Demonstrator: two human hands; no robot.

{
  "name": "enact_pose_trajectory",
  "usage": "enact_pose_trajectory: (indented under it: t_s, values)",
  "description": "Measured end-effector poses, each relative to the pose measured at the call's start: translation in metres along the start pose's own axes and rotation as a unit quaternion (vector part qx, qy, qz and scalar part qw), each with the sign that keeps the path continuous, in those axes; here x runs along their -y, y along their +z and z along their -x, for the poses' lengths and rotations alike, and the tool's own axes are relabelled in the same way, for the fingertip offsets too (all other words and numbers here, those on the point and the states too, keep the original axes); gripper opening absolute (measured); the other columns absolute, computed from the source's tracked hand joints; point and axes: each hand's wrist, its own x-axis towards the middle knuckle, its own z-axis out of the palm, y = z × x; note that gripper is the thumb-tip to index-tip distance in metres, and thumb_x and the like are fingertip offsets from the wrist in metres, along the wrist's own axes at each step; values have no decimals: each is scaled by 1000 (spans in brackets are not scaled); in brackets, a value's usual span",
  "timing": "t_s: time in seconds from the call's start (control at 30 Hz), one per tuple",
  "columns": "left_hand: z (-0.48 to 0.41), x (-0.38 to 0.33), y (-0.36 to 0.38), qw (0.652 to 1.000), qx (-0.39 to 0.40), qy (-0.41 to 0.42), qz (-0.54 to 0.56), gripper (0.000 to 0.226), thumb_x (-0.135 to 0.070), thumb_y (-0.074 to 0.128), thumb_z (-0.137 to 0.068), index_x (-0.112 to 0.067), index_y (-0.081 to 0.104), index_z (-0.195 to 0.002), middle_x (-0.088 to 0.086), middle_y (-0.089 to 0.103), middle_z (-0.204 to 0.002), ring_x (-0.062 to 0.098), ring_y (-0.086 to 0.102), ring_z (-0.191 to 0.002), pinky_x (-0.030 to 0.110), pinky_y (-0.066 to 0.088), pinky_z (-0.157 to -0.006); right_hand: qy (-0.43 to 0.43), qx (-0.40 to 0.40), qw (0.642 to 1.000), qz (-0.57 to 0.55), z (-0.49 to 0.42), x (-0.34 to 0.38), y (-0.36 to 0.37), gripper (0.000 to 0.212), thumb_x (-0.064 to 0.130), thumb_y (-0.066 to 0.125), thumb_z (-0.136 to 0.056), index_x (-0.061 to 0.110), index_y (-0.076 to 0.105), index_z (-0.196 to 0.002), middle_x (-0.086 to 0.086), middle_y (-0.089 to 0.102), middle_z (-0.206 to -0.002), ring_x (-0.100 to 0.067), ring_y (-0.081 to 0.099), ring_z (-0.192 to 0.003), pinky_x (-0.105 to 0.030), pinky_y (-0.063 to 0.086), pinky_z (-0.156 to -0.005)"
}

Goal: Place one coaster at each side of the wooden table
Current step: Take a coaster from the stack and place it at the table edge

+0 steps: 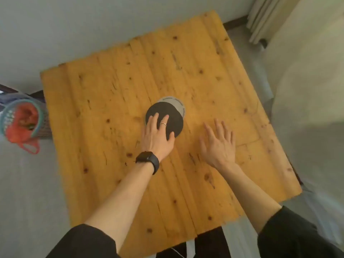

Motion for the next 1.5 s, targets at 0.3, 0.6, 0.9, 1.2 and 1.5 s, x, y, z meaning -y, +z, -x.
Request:
enact_pose_trajectory:
  t_s: [0.3, 0.6, 0.9, 1.2, 1.5]
  values:
    - [-9, 18, 34, 996, -52, 11, -74, 61, -48, 45, -97, -25, 32, -153, 7, 25, -162, 27, 25, -149, 57, 31, -114, -54, 3, 997, 50, -28, -22, 36, 65, 62, 13, -102, 37, -2, -160, -1, -12, -170, -24, -17, -155, -59, -3, -123]
    - [-2, 9, 53, 993, -94, 2, -65, 49, -37, 40, -103, -26, 34, -151, 7, 20, -164, 27, 15, -152, 59, 19, -116, -52, 6, 998, 41, -30, -23, 39, 65, 60, 15, -102, 36, -1, -160, -1, -11, -170, -23, -16, -155, -59, -4, -123]
    - [-16, 0, 18, 974, -32, 51, -216, 59, 8, 38, -91, -13, 41, -146, 26, 32, -156, 43, 39, -139, 40, 60, -68, -46, 24, 997, 50, -32, -21, 37, 65, 62, 9, -101, 38, -5, -159, 0, -16, -169, -22, -21, -154, -57, -8, -122]
    - [-16, -8, -40, 980, -129, -89, 122, 32, -19, 41, -103, -19, 56, -131, 9, 70, -115, 33, 65, -100, 33, 48, -68, -43, 76, 995, 53, -30, -18, 26, 67, 67, 1, -97, 41, -17, -156, 2, -30, -165, -21, -30, -151, -56, -13, -121]
    - [91, 14, -9, 731, -81, -287, 614, 39, -29, 56, -98, -19, 53, -136, 4, 63, -130, 20, 62, -117, 51, 55, -95, 38, 103, 980, -168, 6, 9, -6, 61, 50, 46, -99, 22, 37, -152, -7, 27, -164, -34, 24, -149, -53, 27, -118]
